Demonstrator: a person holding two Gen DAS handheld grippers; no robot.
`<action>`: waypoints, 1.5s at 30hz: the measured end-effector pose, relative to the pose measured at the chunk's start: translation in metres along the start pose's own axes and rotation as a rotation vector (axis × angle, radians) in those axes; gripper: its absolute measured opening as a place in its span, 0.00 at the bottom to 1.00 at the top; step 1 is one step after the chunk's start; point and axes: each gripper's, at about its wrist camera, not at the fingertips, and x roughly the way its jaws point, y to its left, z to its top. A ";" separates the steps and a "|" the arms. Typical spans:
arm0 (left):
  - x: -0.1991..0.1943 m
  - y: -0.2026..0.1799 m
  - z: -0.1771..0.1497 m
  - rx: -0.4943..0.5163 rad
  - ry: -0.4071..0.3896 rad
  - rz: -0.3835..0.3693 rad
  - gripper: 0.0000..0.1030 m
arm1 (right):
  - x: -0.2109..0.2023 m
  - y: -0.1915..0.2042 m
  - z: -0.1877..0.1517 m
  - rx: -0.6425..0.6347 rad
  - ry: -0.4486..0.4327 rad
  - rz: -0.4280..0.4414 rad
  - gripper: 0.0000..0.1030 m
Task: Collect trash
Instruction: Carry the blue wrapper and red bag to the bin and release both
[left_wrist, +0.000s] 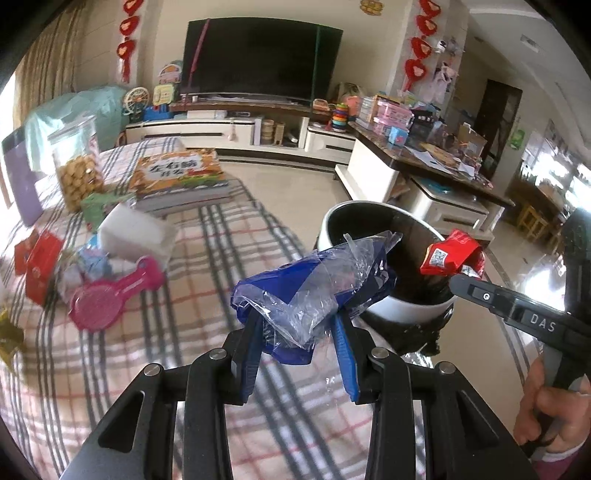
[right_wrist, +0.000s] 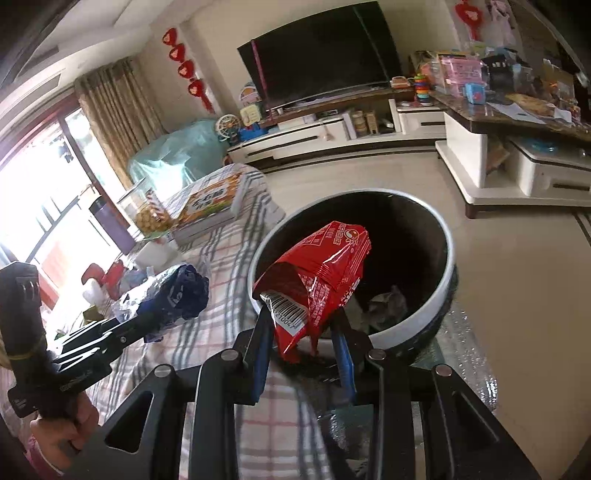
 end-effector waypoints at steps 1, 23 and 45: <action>0.003 -0.004 0.002 0.005 0.000 -0.001 0.34 | 0.001 -0.003 0.002 0.003 0.001 -0.001 0.31; 0.072 -0.058 0.049 0.107 0.052 0.004 0.36 | 0.030 -0.048 0.027 0.063 0.068 -0.012 0.34; 0.081 -0.060 0.053 0.103 0.060 -0.005 0.61 | 0.033 -0.053 0.039 0.037 0.082 -0.036 0.66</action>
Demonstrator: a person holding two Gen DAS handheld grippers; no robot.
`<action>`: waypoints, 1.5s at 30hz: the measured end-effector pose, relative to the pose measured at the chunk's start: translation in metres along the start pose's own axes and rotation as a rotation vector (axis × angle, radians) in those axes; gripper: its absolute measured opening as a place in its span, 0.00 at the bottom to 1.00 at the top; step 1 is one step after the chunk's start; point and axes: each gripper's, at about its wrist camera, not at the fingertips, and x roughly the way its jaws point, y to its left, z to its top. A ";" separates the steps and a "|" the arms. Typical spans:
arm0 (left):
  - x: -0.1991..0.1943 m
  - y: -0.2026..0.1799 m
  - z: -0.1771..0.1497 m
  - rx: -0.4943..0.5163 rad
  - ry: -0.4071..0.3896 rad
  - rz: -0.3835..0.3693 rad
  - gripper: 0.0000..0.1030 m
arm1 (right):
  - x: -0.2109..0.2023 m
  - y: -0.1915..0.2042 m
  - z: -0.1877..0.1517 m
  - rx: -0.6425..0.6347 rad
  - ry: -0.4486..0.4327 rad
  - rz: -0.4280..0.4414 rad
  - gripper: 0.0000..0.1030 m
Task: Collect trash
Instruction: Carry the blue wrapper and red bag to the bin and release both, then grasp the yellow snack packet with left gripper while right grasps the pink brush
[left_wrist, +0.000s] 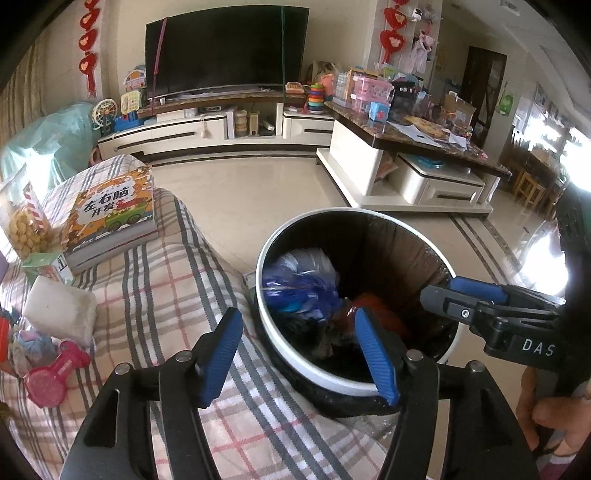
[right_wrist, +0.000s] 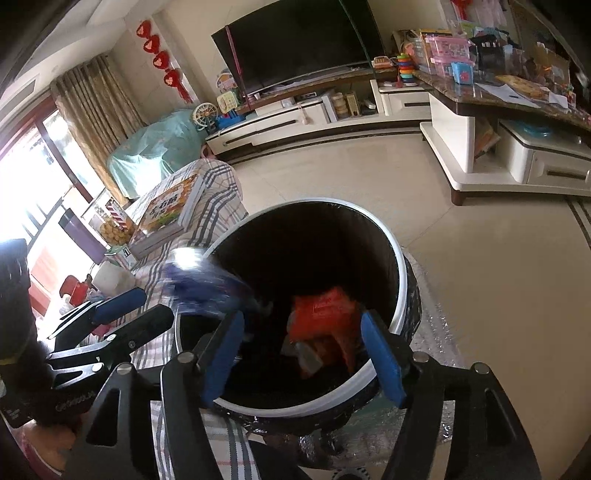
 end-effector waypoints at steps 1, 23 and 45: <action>-0.002 0.001 -0.002 -0.003 -0.002 0.000 0.62 | 0.000 0.000 0.000 0.000 0.000 0.001 0.68; -0.085 0.087 -0.100 -0.183 -0.078 0.112 0.64 | -0.012 0.079 -0.047 -0.056 -0.065 0.104 0.84; -0.159 0.164 -0.172 -0.403 -0.082 0.255 0.65 | 0.039 0.189 -0.086 -0.177 0.069 0.237 0.84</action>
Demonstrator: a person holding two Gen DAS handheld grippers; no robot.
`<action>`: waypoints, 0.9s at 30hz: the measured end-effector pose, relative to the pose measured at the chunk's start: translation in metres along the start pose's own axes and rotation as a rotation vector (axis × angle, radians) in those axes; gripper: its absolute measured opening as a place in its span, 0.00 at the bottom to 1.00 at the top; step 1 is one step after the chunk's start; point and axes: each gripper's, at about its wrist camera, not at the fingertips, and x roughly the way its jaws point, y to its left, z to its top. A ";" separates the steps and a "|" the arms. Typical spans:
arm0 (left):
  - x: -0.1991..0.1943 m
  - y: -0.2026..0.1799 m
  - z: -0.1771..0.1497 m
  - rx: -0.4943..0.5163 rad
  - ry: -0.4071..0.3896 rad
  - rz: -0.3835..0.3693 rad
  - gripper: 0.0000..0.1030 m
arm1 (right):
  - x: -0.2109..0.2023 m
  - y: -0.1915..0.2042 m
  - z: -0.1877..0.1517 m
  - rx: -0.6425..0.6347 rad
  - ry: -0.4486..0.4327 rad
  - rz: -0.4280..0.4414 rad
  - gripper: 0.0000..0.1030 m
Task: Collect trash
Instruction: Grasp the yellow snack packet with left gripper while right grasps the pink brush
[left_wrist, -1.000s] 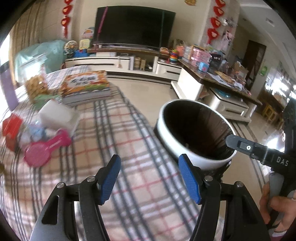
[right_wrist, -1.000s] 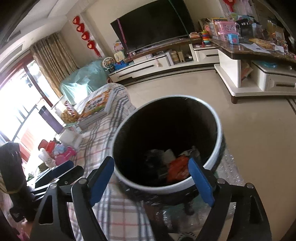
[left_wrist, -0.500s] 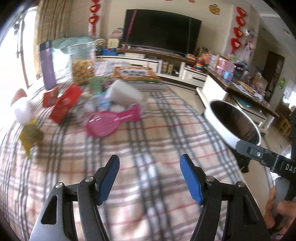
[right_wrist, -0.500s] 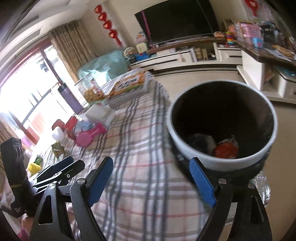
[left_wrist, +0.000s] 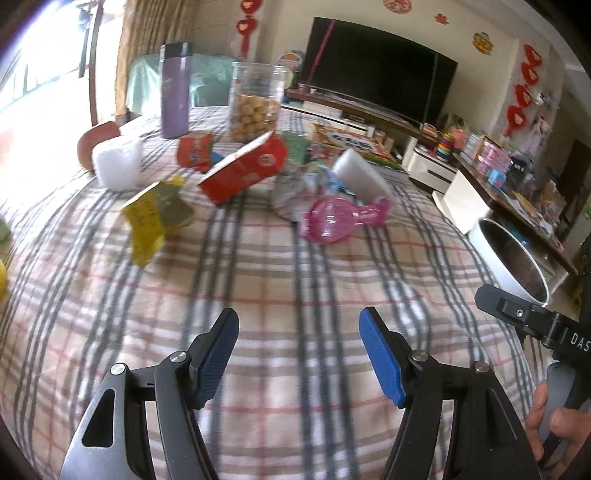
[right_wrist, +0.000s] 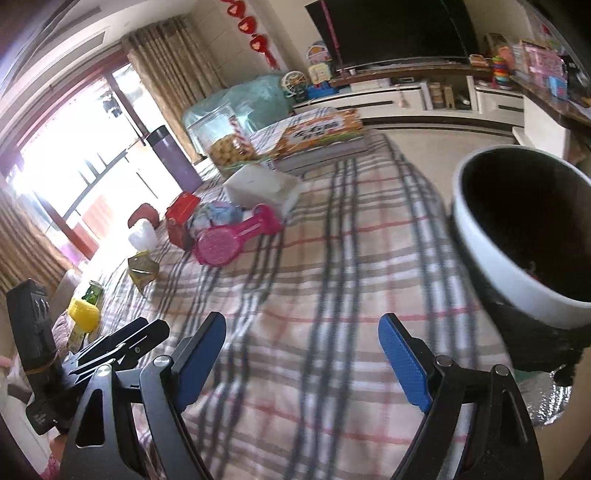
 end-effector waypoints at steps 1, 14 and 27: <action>-0.001 0.004 0.000 -0.007 0.000 0.004 0.65 | 0.003 0.004 0.000 -0.003 0.003 0.005 0.84; -0.002 0.046 0.005 -0.061 -0.007 0.063 0.68 | 0.036 0.047 0.010 -0.067 0.031 0.046 0.84; 0.013 0.093 0.041 -0.118 -0.047 0.128 0.77 | 0.091 0.073 0.032 -0.046 0.074 0.080 0.84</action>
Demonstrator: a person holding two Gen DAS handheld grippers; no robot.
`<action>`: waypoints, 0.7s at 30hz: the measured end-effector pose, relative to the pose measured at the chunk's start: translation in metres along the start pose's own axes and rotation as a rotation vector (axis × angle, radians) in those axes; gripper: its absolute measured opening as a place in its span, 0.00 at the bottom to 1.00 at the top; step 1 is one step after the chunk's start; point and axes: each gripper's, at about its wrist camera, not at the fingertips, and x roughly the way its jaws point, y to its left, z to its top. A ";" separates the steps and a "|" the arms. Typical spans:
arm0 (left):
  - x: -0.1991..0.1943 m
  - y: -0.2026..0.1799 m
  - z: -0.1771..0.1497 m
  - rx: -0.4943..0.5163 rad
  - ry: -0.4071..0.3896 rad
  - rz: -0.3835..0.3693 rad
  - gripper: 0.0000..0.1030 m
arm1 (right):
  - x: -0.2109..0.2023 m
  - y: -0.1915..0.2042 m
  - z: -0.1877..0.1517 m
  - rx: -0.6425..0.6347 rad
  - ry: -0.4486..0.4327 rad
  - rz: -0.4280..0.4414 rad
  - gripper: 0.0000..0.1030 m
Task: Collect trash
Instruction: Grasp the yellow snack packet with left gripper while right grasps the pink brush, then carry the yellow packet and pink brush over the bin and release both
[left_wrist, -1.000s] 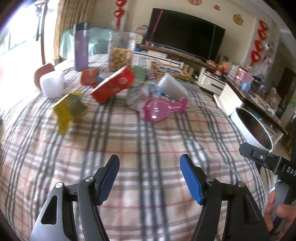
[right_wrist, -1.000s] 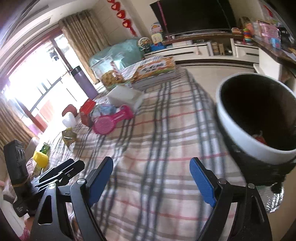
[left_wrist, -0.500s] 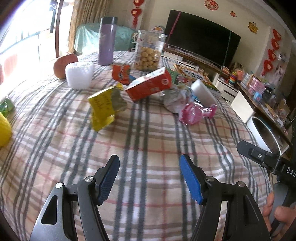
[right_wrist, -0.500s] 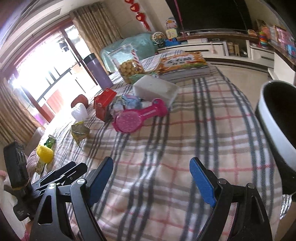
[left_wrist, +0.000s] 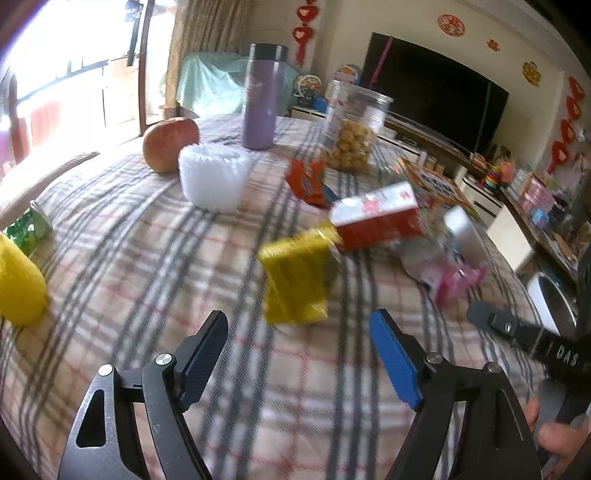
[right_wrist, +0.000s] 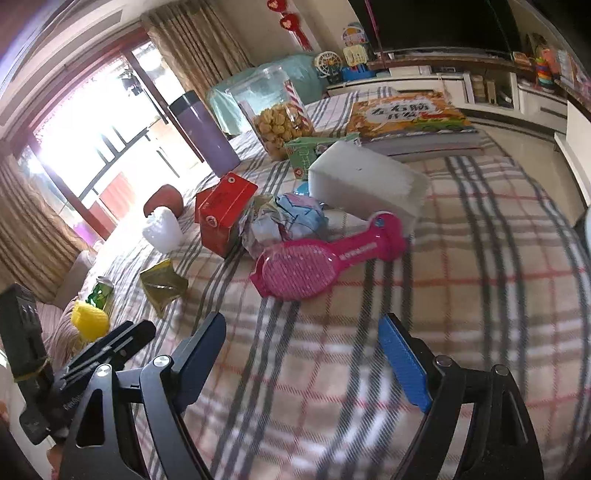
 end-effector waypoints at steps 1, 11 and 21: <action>0.003 0.002 0.004 -0.005 -0.002 -0.002 0.77 | 0.006 0.001 0.002 0.005 0.006 0.005 0.84; 0.044 0.011 0.021 -0.023 0.015 -0.037 0.57 | 0.028 0.005 0.017 0.038 -0.017 -0.019 0.72; 0.035 -0.006 0.006 0.017 0.030 -0.091 0.35 | 0.004 -0.013 0.007 0.052 -0.049 -0.026 0.59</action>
